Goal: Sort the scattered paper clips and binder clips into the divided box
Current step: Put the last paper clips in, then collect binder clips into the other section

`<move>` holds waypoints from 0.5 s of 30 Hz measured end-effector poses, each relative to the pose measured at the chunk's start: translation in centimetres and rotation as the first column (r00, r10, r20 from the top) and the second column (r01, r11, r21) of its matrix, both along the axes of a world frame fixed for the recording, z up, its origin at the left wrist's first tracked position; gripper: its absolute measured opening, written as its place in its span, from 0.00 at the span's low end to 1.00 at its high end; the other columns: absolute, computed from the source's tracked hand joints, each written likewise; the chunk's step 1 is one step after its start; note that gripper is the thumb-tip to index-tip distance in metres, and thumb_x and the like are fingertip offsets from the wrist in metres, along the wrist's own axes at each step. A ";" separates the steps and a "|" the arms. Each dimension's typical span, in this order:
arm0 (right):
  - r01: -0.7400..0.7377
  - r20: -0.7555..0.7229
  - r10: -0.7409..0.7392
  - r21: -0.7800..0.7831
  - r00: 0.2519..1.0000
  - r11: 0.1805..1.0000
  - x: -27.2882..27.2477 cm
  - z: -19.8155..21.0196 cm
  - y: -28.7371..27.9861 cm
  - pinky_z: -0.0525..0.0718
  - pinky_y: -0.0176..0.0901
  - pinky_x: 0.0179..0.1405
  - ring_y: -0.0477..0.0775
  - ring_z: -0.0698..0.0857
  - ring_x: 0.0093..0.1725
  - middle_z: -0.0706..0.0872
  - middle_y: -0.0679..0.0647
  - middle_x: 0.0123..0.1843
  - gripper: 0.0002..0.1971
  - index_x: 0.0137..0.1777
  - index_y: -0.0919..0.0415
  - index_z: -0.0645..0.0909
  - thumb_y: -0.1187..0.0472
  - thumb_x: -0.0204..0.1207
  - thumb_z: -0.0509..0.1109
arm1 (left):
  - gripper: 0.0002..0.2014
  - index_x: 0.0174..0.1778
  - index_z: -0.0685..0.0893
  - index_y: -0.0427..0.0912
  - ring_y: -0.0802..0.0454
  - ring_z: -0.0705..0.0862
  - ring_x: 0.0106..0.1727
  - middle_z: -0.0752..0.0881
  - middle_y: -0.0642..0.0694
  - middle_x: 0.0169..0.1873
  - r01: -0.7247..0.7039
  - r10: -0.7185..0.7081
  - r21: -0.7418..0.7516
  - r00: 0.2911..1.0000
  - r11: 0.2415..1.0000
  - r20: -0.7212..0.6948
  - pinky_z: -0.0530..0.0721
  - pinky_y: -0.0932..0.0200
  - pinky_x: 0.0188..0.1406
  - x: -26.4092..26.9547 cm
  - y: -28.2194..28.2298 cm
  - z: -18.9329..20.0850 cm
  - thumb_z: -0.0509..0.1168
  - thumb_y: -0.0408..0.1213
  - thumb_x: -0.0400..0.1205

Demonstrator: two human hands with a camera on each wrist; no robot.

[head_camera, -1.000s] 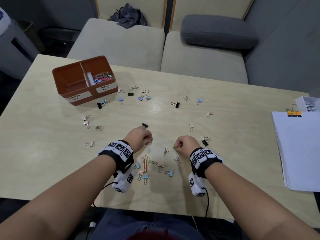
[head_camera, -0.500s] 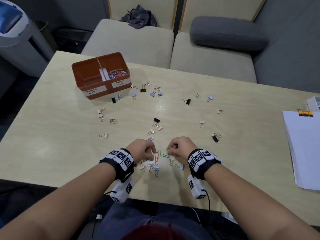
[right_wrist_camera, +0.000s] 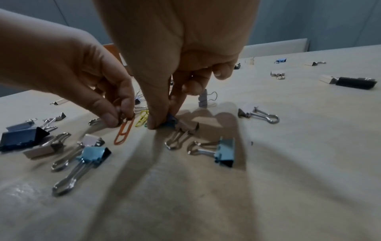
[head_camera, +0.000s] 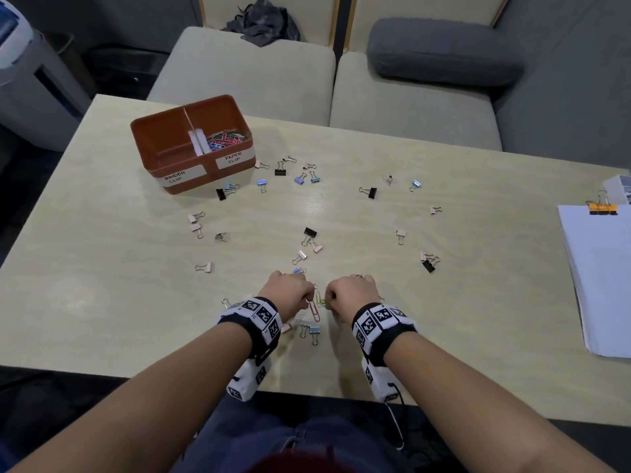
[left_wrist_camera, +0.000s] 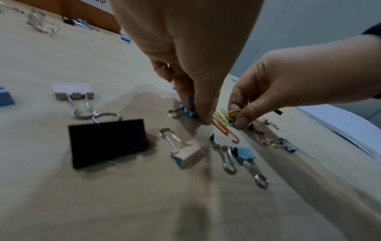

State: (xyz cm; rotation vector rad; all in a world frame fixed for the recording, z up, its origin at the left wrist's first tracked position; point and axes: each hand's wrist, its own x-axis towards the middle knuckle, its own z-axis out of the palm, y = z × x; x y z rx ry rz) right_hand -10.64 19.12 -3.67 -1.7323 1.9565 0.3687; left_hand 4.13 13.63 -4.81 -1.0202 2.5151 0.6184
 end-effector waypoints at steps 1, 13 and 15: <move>-0.012 -0.011 0.012 0.008 1.000 1.000 0.0 0.0 0.0 0.68 0.52 0.64 0.56 0.81 0.60 0.88 0.50 0.52 0.06 0.50 0.48 0.85 0.56 0.78 0.67 | 0.08 0.53 0.83 0.50 0.47 0.82 0.56 0.82 0.49 0.55 0.012 -0.012 -0.008 1.000 1.000 0.004 0.68 0.52 0.61 0.1 -0.2 -0.1 0.62 0.40 0.81; -0.063 0.040 0.064 -0.024 0.997 0.998 -0.3 -0.2 0.9 0.74 0.47 0.58 0.59 0.82 0.59 0.87 0.54 0.56 0.08 0.54 0.52 0.83 0.59 0.80 0.64 | 0.11 0.56 0.84 0.49 0.50 0.83 0.55 0.86 0.50 0.52 -0.041 0.050 0.081 0.992 0.996 -0.117 0.69 0.55 0.62 0.5 -0.9 0.4 0.66 0.41 0.78; -0.020 0.080 0.021 -0.008 0.997 1.000 -0.8 -0.1 1.0 0.76 0.47 0.57 0.60 0.83 0.58 0.87 0.55 0.56 0.08 0.56 0.53 0.82 0.59 0.80 0.64 | 0.11 0.57 0.84 0.50 0.49 0.83 0.56 0.85 0.49 0.53 0.015 -0.010 0.070 0.998 0.997 -0.065 0.69 0.54 0.63 0.0 -0.4 0.3 0.64 0.40 0.79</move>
